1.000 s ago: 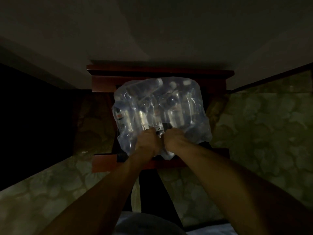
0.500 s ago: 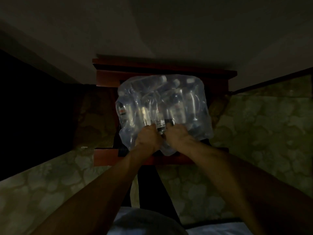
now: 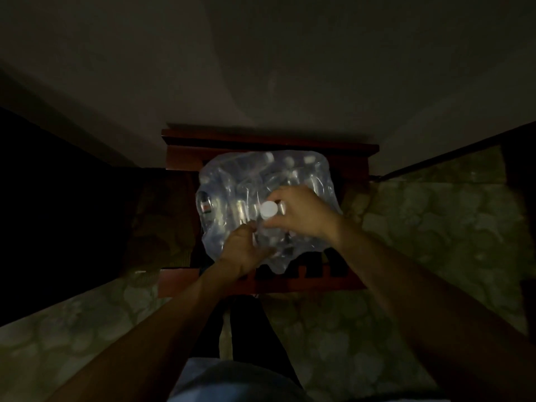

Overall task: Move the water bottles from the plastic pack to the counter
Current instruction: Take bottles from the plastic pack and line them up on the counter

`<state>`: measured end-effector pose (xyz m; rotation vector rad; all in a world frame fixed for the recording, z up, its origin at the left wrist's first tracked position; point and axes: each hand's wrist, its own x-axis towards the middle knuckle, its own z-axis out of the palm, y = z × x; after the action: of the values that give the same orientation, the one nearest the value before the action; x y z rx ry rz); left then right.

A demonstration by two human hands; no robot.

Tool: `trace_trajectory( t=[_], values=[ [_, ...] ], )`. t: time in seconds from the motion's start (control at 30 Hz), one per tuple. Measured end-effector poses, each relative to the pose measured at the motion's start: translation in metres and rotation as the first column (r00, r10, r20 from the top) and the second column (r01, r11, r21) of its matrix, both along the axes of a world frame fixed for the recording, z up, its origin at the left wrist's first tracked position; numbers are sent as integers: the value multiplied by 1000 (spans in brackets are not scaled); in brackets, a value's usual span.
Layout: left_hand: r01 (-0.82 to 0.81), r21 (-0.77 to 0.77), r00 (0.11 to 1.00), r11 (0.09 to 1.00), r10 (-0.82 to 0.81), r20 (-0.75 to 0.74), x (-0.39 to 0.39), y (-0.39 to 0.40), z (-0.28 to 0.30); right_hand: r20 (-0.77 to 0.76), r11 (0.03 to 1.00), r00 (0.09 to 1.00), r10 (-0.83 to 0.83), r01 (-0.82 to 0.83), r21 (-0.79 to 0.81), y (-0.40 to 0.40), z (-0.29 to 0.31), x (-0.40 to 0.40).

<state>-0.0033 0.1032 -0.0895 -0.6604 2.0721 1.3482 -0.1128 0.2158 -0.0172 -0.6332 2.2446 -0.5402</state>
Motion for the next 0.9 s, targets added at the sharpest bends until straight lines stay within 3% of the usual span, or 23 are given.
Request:
trace_trajectory(
  t=[0.13, 0.23, 0.37, 0.4, 0.47, 0.57, 0.67, 0.77, 0.9],
  values=[
    [-167, 113, 985, 979, 170, -23, 4, -9, 9, 77, 984, 993, -85, 96, -150, -22, 19, -13],
    [-268, 114, 959, 957, 276, -60, 6, -18, 16, 202, 947, 959, -199, 242, -213, -39, 22, -22],
    [-461, 146, 880, 875, 472, -49, 13, -30, 21, 483, 736, 743, -463, 626, -258, -39, -1, -21],
    [-481, 129, 871, 867, 490, -45, 15, -34, 22, 470, 718, 710, -524, 665, -204, -35, -16, -16],
    [-508, 117, 857, 853, 514, -26, 18, -43, 20, 374, 776, 723, -581, 630, -11, -25, -50, 3],
    [-502, 129, 863, 855, 506, 2, 25, -55, 14, 309, 872, 820, -481, 413, 263, -12, -98, 38],
    [-501, 151, 864, 852, 504, 19, 31, -61, 5, 314, 863, 830, -460, 335, 378, -11, -128, 63],
    [-503, 172, 862, 847, 505, 31, 33, -64, 2, 192, 794, 803, -565, 465, 392, -16, -146, 69],
    [-475, 185, 878, 860, 477, 36, 33, -66, 1, -110, 618, 676, -729, 718, 319, -24, -152, 72]
  ],
)
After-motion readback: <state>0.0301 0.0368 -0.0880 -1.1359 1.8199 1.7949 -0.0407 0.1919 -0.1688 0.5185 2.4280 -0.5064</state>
